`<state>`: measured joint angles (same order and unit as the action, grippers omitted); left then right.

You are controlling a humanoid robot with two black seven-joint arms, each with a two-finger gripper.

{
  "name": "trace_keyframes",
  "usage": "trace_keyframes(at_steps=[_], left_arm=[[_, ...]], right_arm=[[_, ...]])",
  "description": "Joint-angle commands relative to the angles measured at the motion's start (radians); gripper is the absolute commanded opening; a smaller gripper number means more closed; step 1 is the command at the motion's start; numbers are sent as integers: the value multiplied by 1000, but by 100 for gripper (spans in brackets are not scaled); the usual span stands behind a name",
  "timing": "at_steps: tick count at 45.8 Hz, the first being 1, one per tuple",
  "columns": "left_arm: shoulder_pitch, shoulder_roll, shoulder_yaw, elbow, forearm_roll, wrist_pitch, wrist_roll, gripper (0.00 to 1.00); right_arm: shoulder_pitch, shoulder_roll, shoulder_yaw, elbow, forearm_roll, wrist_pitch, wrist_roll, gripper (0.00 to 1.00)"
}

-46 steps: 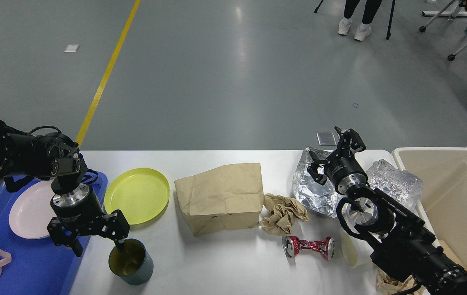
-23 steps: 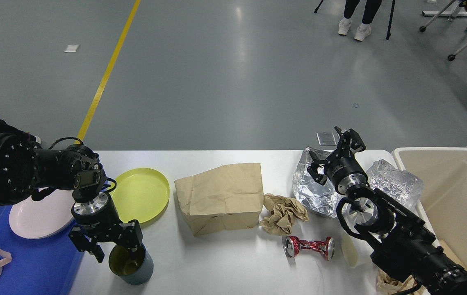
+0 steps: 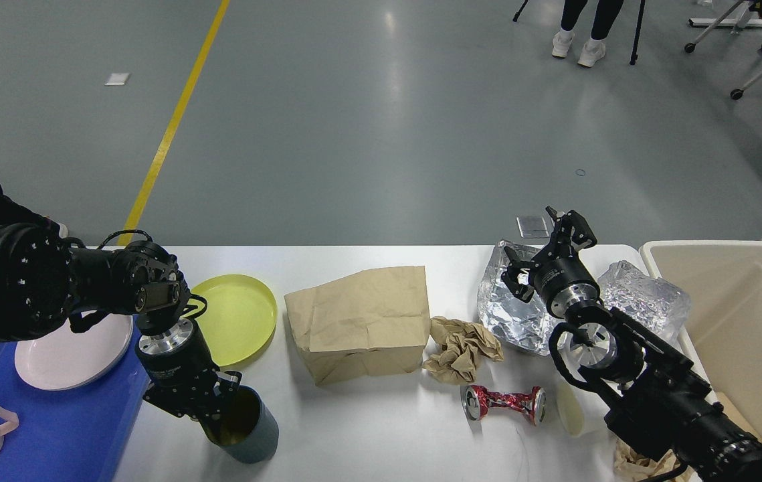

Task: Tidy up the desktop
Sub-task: 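Close the left gripper on the teal mug, then lift the teal mug and carry it toward the tray's near corner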

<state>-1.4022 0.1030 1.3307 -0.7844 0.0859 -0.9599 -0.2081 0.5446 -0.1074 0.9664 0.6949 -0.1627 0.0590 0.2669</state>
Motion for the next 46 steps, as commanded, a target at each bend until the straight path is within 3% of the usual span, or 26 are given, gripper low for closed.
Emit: trace_keyframes(at_steps=[1,8,14,21,35,46], left_arm=[[-18,3,2,-16,2,0,-1,0],[-109,43,13,-88,6,0,3,0],[-214,139,13,-183,9,0,7,0],[-267,251,27,-203,18,0,12,0],[-250,487,56,-187,31,0,110,0],[-144,606,68,-150,29,0,118,0]], right_arm=[[0,0,0,0,0,1,0,100],[0,0,0,0,0,1,0,100],[0,0,0,0,0,1,0,100],[0,0,0,0,0,-1,0,100],[0,0,0,0,0,1,0,100],[0,0,0,0,0,1,0,100]])
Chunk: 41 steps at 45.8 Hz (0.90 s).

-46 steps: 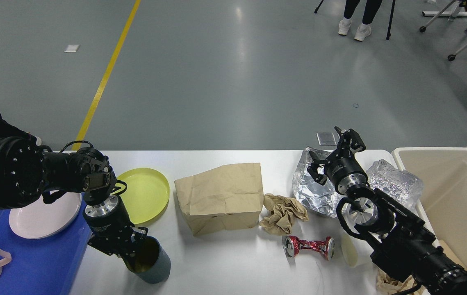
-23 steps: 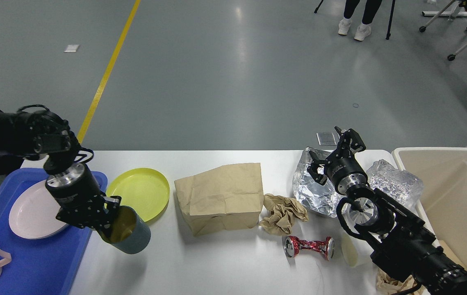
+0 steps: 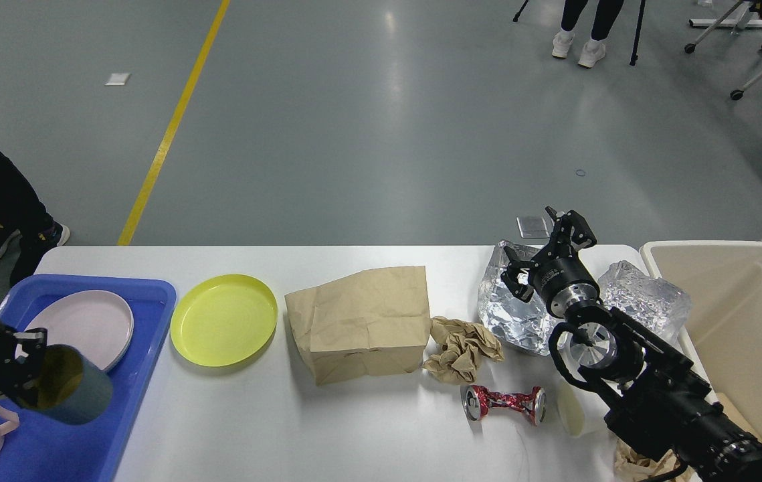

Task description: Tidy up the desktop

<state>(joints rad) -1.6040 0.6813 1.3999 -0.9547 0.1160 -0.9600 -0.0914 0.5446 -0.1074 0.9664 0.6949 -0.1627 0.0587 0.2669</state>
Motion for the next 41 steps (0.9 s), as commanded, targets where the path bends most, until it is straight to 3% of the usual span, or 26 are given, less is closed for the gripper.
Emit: trace_keyframes(at_steps=[1,30,41], left_arm=[[68,27,-1,24,1,0,-1,0],[268,17,-130,174,-2,0,-2,3],[288,14,-148,189,-4,0,-2,9]], right_arm=[[0,0,0,0,0,0,0,100],[0,0,0,0,0,0,0,100],[0,0,0,0,0,0,0,100]])
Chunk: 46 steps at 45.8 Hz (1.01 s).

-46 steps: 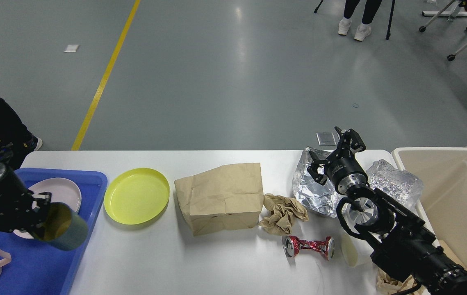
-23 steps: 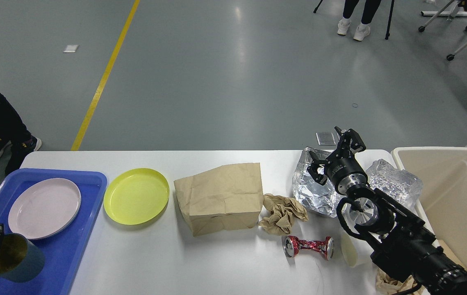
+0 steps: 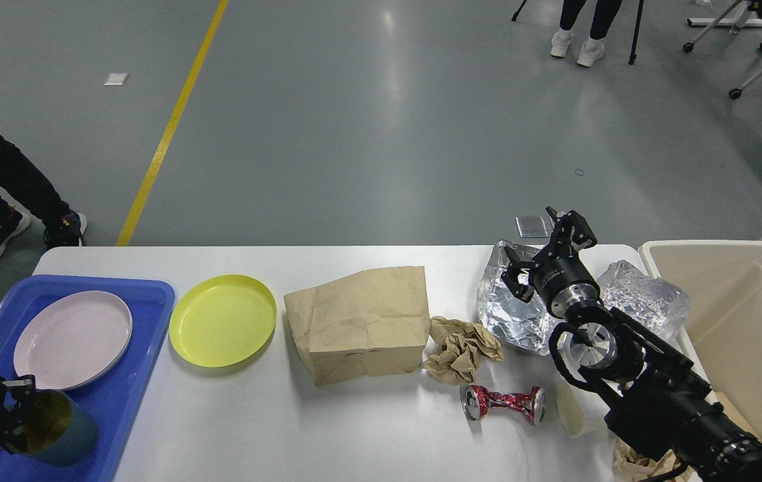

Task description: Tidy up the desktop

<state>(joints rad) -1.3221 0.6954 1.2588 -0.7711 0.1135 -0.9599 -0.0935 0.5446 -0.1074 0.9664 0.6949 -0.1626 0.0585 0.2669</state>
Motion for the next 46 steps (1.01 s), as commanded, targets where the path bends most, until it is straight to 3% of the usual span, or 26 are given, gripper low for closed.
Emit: trace_keyframes(at_steps=[1,9,23,30,40,46], left_arm=[[9,0,-7,7,-1,0,0,9],[18,-7,-7,12,0,0,0,13],[38,-7,-6,13,2,0,5,38],[40,-8,-4,24,3,0,6,56],[40,-13,-1,33,3,0,6,74],[40,-14,-1,33,3,0,6,79]], right_arm=[[0,0,0,0,0,1,0,100],[0,0,0,0,0,1,0,100],[0,0,0,0,0,0,0,100],[0,0,0,0,0,0,0,100],[0,0,0,0,0,0,0,100],[0,0,0,0,0,0,0,100]])
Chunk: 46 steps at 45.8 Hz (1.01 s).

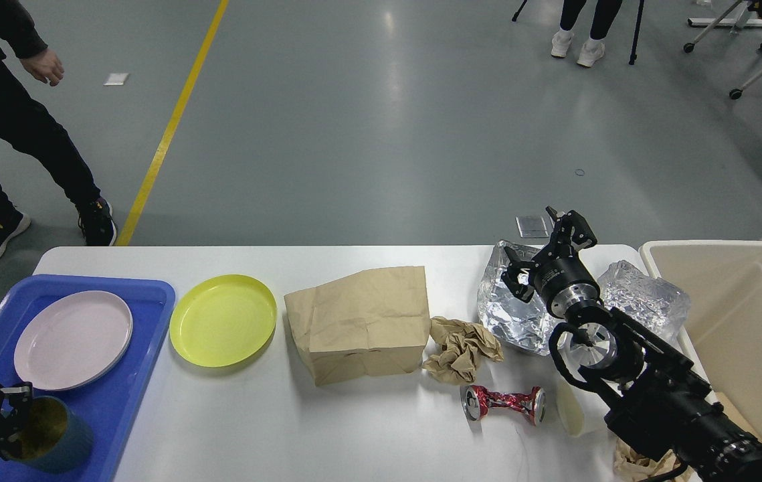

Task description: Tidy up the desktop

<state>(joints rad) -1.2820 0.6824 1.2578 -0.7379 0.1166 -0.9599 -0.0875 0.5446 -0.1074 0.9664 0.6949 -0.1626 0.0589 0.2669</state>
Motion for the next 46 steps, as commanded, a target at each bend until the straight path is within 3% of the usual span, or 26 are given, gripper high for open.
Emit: trace_keyframes(at_steps=[1,13,46], left_arm=[[1,-1,0,0,0,0,0,80],[1,-6,0,2,-2,0,-2,92],[-11,-15,14,-37,-17,0,-15,96]], right_arm=[[0,0,0,0,0,-1,0,100],[0,0,0,0,0,-1,0,100],[0,0,0,0,0,1,0,100]])
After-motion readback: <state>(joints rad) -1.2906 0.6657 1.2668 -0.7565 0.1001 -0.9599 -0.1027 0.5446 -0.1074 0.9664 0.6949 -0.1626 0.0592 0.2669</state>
